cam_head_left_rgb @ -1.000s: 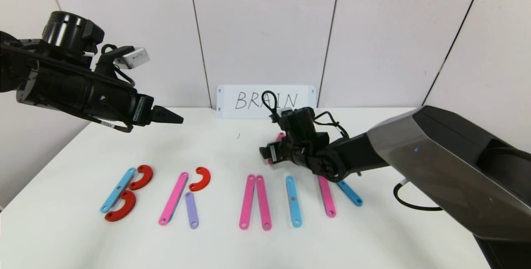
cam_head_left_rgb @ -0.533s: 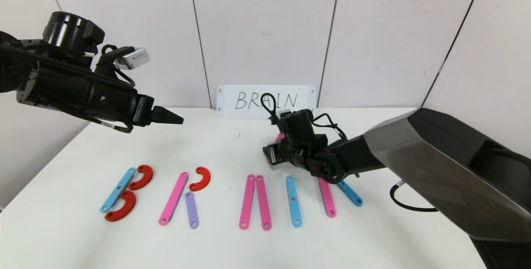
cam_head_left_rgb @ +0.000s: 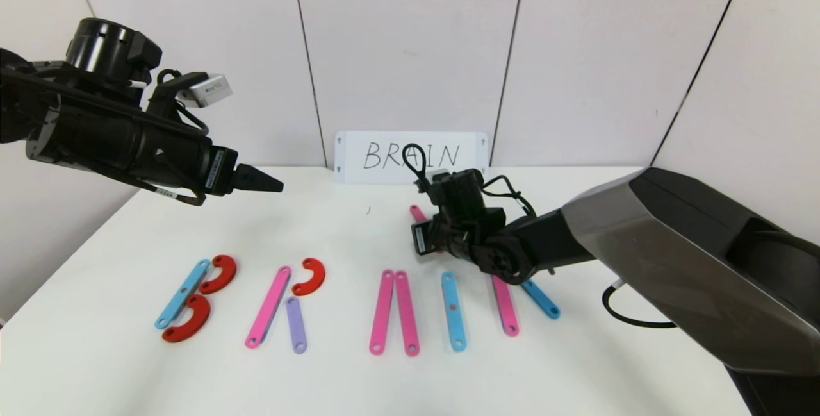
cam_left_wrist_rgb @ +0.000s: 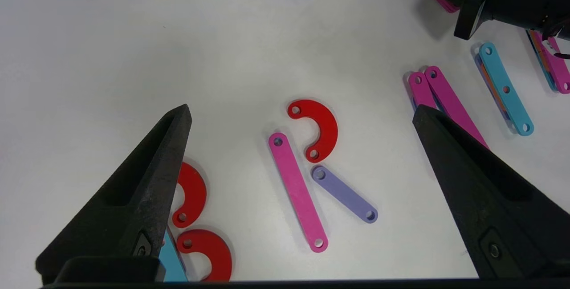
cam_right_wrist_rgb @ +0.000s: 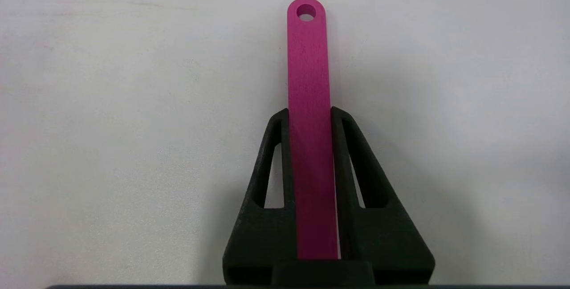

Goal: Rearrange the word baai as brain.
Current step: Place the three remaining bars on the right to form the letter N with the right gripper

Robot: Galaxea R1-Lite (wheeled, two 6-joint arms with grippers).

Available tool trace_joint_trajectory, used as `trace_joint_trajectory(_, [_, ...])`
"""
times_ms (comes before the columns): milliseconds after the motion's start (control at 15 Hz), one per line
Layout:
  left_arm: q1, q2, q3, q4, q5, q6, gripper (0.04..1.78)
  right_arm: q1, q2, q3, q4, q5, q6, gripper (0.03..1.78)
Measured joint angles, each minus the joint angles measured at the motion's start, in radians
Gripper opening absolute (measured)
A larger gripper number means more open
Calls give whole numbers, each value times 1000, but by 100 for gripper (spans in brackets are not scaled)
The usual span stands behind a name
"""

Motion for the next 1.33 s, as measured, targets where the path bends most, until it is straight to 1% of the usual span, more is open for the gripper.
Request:
trace_joint_trajectory(533, [0,0,0,0,0,0,174,-1,-17,3,7,0,-1,28])
trace_joint_trajectory(667, [0,0,0,-1,0,0,174,-5,-41,5,11,0,0,28])
trace_joint_trajectory(933, [1,0,-1,-1,0,0,174,-22,-141,26,56,-4,13,28])
trace_joint_trajectory(1000, [1,0,-1,-1,0,1,174,-31,-174,46,56,-13,18,28])
trace_joint_trajectory(1133, [1,1,-2,-2,0,0,174,-53,-244,116,58,-51,38,28])
trace_joint_trajectory(1333, [1,1,-2,-1,0,0,174,-95,-343,253,57,-114,96,28])
